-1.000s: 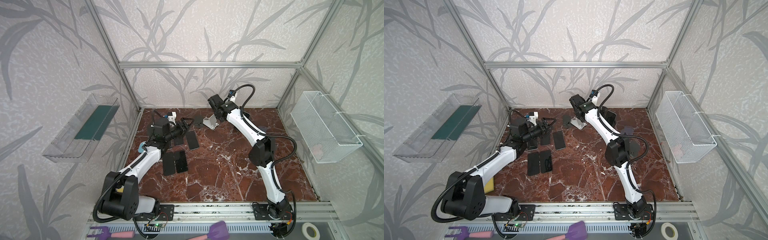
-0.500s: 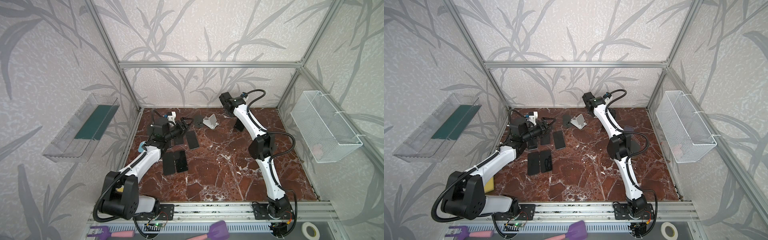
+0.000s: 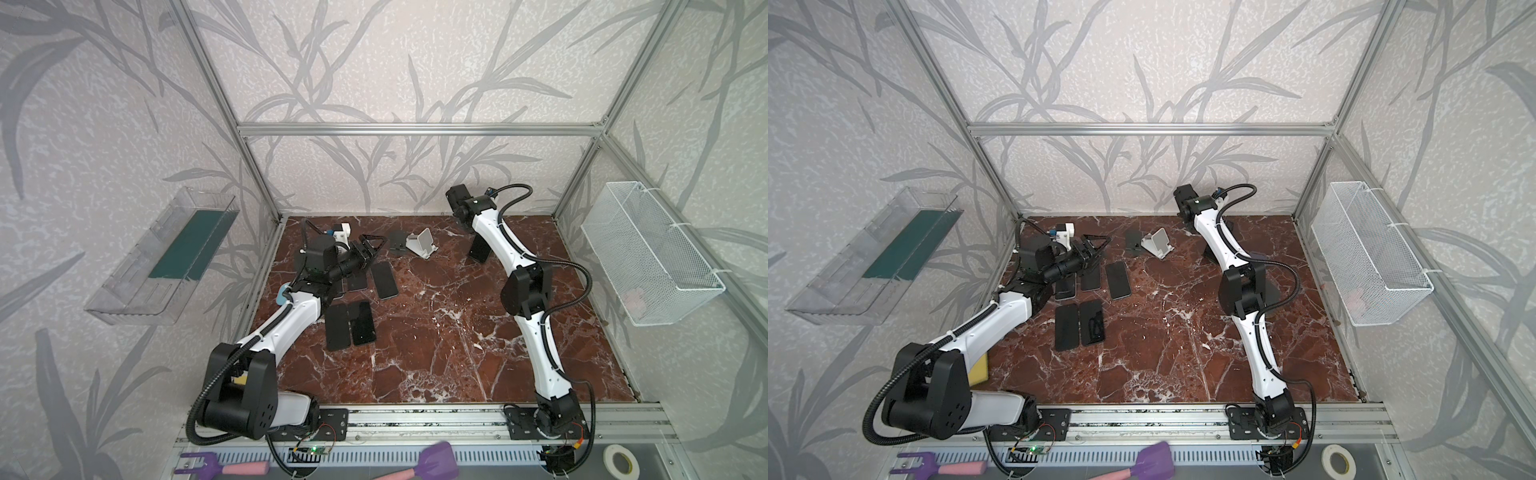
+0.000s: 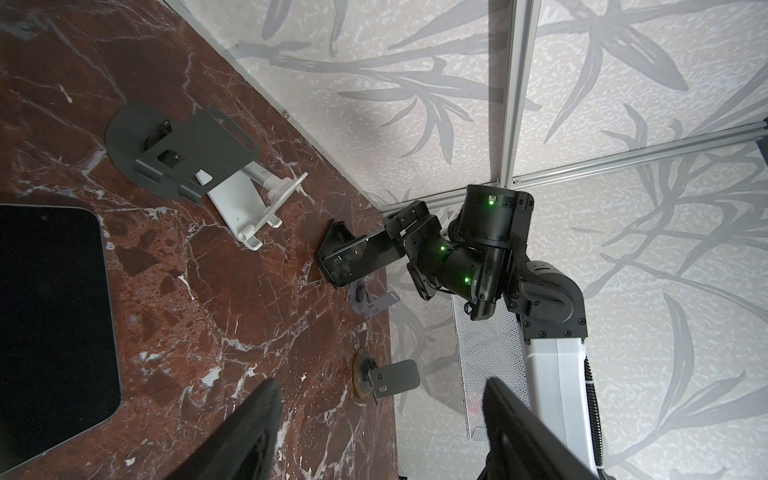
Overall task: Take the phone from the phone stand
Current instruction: 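Reach the right gripper to the teal-edged phone on the dark gray stand and grasp it, then lift the teal-edged phone up off the dark gray stand with the right gripper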
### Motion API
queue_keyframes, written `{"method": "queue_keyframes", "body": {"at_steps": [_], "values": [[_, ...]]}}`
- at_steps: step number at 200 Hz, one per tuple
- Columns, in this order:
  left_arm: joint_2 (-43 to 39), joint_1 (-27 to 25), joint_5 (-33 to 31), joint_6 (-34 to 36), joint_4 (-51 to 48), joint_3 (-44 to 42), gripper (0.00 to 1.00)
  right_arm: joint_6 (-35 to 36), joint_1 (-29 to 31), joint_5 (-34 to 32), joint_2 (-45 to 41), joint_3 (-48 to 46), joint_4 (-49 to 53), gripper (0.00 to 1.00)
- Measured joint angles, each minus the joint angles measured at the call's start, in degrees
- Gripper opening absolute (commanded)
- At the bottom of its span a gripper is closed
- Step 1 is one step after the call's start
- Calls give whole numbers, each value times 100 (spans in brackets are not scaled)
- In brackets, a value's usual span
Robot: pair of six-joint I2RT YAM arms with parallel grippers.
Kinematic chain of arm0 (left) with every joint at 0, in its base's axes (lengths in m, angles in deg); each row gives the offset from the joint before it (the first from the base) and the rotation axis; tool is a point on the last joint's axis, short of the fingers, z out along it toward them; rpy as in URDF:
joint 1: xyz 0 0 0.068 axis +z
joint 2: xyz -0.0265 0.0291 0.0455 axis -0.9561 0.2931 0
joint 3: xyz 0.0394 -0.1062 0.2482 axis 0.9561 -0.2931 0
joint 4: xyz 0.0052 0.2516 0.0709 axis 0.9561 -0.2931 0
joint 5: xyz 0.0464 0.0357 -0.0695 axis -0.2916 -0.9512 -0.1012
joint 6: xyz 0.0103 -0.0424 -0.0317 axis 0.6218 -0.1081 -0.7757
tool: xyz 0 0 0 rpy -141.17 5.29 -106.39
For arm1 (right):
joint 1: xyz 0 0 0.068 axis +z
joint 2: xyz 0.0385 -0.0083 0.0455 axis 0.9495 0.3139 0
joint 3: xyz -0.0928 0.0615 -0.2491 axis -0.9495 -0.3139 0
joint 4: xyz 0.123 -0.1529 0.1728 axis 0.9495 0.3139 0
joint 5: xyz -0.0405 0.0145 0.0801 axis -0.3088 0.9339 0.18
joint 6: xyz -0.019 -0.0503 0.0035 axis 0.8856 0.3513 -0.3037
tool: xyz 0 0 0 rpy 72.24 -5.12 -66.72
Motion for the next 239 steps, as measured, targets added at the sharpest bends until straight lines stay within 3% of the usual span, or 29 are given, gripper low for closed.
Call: {"method": "queue_keyframes", "body": {"at_steps": [168,239], "values": [[2,151,35,-264,328,0,76,-138,-151,61,101,-376,-188,99],[2,151,46,-273,354,0,75,-105,-190,201,28,-1606,-999,94]]}}
